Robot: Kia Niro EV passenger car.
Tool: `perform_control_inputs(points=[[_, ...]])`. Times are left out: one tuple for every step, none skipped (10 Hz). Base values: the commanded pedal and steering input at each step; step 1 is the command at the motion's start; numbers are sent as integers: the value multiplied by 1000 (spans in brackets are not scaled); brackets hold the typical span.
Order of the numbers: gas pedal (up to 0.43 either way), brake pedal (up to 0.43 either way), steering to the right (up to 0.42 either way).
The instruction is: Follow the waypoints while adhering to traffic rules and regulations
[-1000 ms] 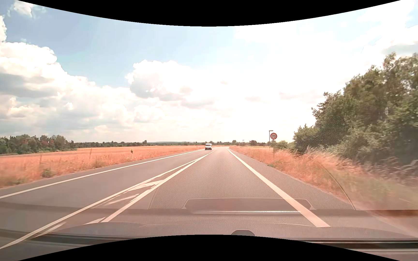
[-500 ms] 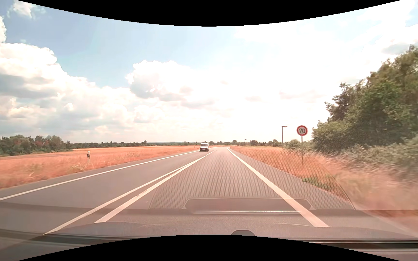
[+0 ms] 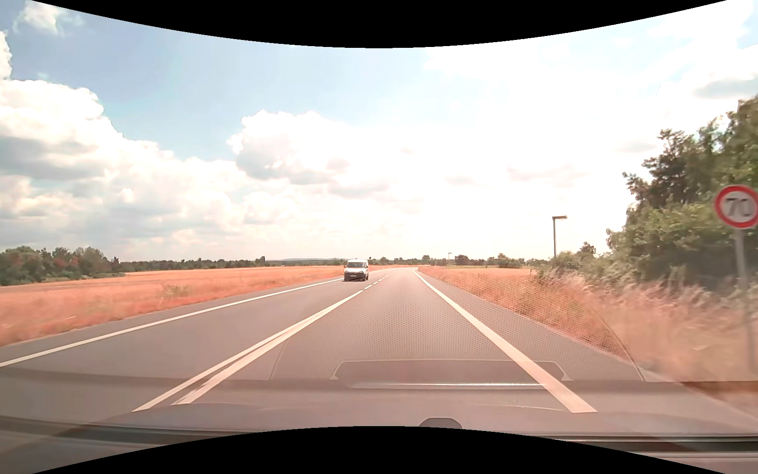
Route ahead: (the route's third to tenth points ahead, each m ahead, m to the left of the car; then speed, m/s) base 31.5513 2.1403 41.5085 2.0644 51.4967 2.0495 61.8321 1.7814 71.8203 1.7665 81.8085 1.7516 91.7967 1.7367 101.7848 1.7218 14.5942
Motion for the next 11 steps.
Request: perform_control_inputs(points=[[240,0,-4],[240,0,-4],[240,0,-4],[240,0,-4],[240,0,-3],[240,0,-4],[240,0,-4],[240,0,-4],[240,0,-4],[240,0,-3],[240,0,-3]])
